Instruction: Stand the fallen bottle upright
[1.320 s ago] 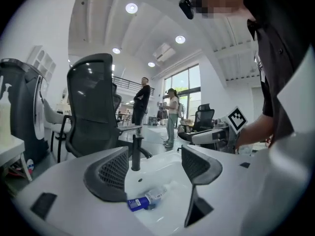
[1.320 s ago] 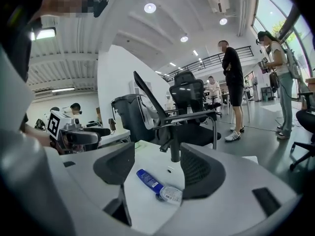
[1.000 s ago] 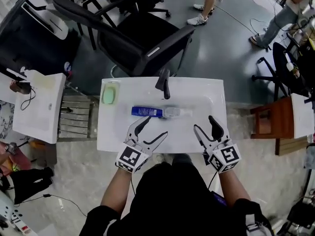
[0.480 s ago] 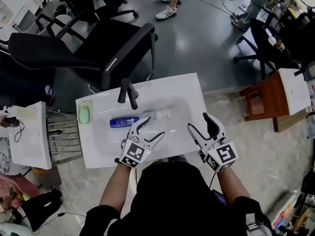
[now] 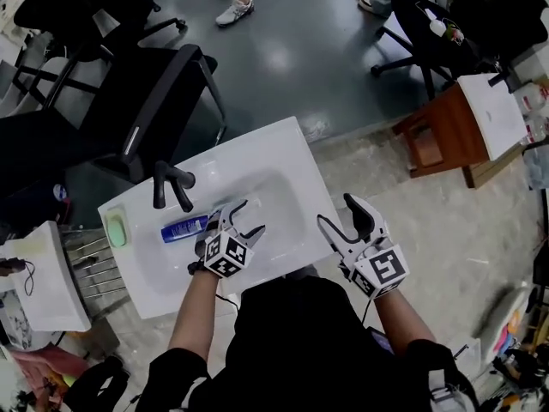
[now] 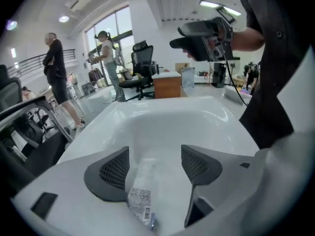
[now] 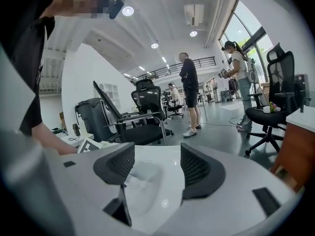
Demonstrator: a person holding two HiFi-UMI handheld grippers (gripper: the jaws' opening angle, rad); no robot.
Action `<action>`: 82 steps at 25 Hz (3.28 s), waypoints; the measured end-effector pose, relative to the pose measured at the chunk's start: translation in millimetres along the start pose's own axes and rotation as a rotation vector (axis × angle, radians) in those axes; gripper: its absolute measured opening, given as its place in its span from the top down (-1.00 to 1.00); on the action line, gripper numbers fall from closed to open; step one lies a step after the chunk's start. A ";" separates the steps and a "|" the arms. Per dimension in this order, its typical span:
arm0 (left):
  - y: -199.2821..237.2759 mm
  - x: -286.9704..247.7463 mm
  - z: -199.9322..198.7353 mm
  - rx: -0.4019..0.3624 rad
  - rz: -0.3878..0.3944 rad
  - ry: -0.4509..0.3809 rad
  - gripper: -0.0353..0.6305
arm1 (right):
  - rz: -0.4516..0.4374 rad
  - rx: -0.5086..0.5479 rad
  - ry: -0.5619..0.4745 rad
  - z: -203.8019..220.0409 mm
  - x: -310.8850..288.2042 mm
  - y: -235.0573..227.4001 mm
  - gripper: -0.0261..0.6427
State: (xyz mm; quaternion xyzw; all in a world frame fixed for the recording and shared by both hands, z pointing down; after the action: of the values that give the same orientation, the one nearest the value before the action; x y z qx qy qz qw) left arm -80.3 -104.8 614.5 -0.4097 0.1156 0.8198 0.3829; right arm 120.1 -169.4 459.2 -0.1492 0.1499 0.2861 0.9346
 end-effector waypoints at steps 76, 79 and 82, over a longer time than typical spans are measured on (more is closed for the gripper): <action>118.3 68.1 -90.1 0.403 -0.338 -0.508 0.51 | -0.180 0.085 -0.037 -18.7 -36.8 15.4 0.11; 127.6 61.6 -89.4 0.438 -0.366 -0.525 0.51 | -0.155 0.056 -0.011 -16.1 -34.3 4.0 0.11; 137.4 51.9 -91.1 0.434 -0.380 -0.518 0.51 | -0.128 0.038 0.010 -10.9 -31.6 -10.3 0.11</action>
State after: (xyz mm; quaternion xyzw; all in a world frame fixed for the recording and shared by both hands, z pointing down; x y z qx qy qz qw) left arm -145.6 -216.4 499.8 -0.1123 0.1080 0.7671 0.6224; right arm 99.0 -197.0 462.8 -0.1423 0.1500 0.2223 0.9528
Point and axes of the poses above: the fingertips, and each gripper's own axes: x backward along the fingers, y to its left, z out of its underside, the point moved 5 cm from there along x, backward along the fingers, and after that the axes turned 2 degrees about y, right-handed, at the moved point
